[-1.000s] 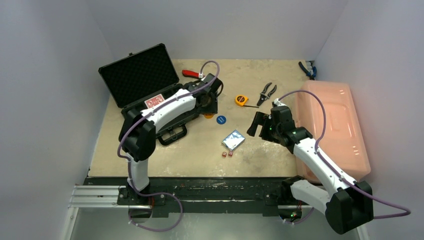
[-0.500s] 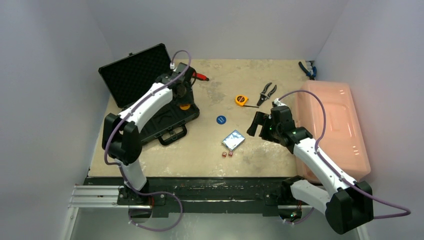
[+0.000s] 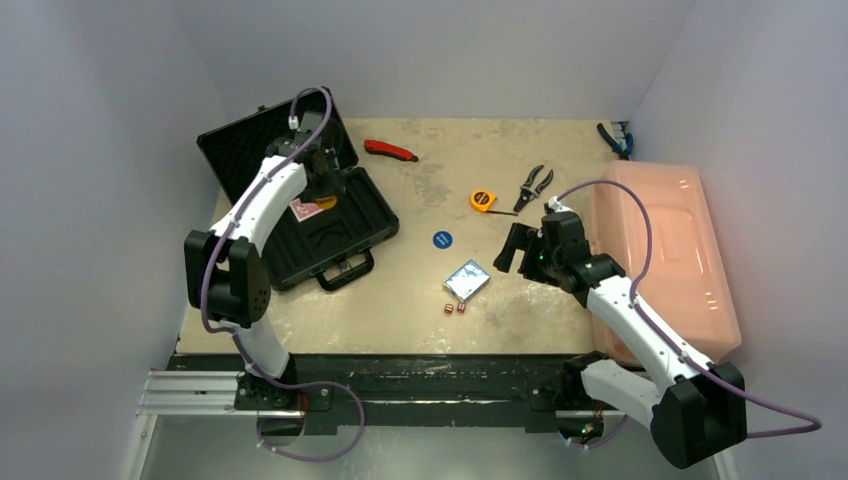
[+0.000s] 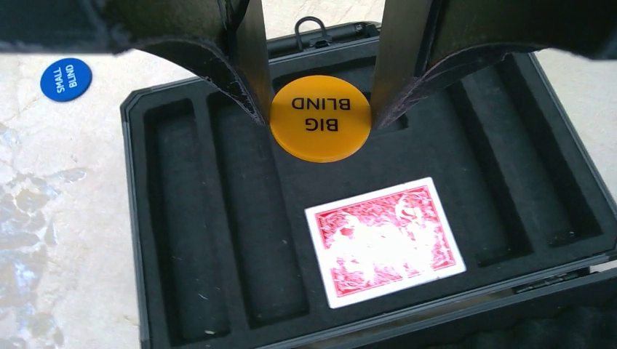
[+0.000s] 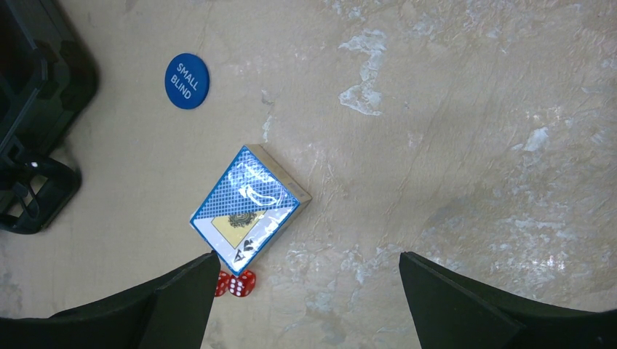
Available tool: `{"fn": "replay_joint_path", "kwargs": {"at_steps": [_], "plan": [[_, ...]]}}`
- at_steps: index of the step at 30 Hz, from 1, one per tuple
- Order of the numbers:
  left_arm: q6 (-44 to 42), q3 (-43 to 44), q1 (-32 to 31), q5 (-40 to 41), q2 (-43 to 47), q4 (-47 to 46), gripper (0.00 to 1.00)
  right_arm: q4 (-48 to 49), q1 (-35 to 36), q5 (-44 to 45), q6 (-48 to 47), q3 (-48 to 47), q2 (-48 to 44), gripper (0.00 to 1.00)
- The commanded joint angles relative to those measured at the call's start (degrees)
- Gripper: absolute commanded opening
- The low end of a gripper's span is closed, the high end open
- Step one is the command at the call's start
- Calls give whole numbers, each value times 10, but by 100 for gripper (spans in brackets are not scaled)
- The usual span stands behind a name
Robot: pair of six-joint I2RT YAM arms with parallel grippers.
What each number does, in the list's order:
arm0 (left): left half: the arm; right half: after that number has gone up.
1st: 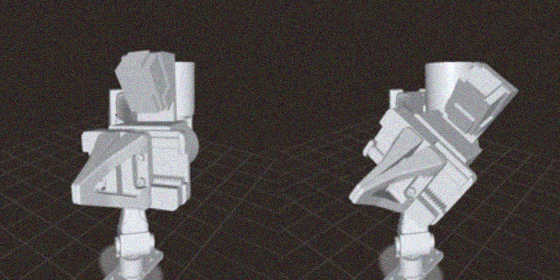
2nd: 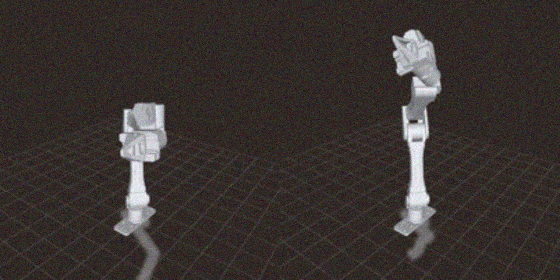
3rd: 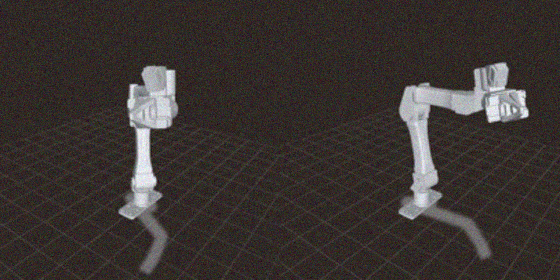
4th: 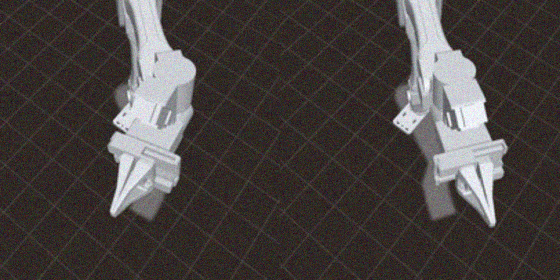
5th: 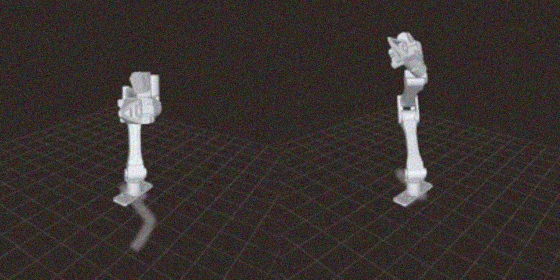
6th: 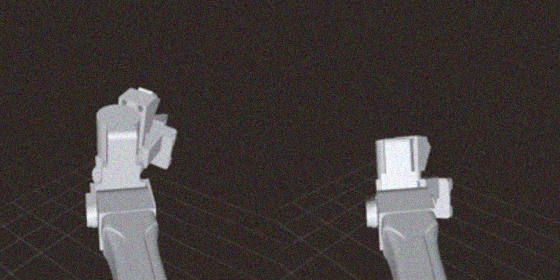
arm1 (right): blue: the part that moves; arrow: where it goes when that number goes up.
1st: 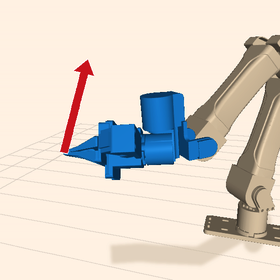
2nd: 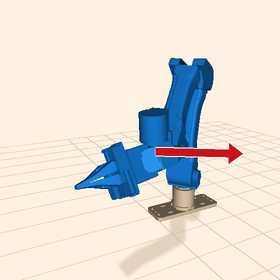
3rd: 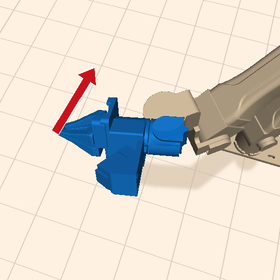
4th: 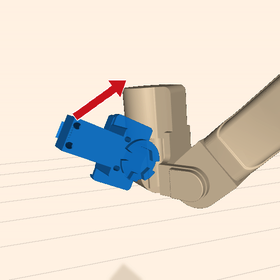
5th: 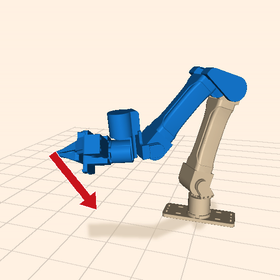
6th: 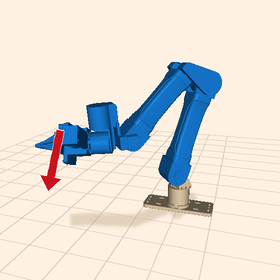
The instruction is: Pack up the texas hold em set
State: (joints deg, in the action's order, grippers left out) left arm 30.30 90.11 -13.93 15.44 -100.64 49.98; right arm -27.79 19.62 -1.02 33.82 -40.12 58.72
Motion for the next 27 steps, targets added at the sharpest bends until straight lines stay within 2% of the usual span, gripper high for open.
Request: {"fn": "replay_joint_path", "kwargs": {"at_steps": [1, 13, 24, 27], "plan": [[-22, 20, 31, -16, 0, -3, 0, 16, 2, 2, -7, 3, -11, 99], [-25, 64, 94, -57, -70, -6, 0, 17, 2, -1, -7, 3, -8, 99], [-26, 100, 115, -65, -125, 8, 0, 16, 2, -4, -8, 3, -4, 99], [-26, 99, 116, -66, -130, 6, 5, 16, 2, -4, -9, 3, -2, 99]]}}
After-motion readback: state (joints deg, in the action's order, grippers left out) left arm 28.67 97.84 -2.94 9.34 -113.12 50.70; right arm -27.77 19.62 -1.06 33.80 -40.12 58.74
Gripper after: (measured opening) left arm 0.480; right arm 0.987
